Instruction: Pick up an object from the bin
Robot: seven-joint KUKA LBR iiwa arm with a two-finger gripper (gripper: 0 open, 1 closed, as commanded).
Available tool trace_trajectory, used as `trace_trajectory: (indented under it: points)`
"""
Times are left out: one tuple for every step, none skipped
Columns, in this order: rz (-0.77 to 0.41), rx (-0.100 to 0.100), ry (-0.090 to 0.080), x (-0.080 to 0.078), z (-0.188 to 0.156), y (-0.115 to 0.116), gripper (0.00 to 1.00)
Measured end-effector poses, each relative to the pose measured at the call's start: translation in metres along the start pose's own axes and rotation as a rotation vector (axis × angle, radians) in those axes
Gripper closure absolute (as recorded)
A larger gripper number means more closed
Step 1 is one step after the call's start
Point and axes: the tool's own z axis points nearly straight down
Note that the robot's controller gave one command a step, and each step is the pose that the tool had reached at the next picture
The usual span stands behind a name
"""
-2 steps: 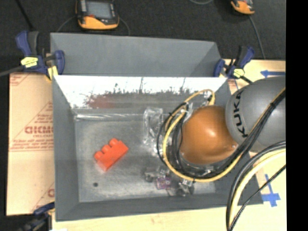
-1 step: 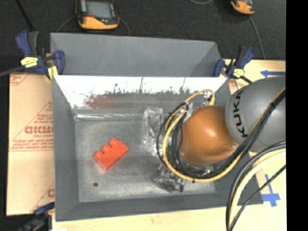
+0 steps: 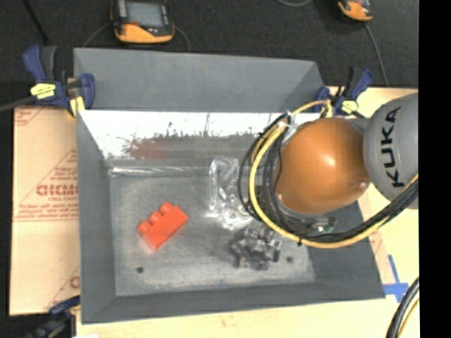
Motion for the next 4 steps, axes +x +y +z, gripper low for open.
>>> trace_trajectory:
  points:
    - [-0.002,0.003,0.0,-0.001,-0.099,-0.01,1.0]
    - [-0.084,-0.013,0.006,-0.02,0.004,-0.003,1.0]
    - [-0.085,0.003,-0.001,-0.017,-0.089,-0.026,1.0]
    - [0.024,-0.012,0.009,0.057,0.015,-0.044,1.0]
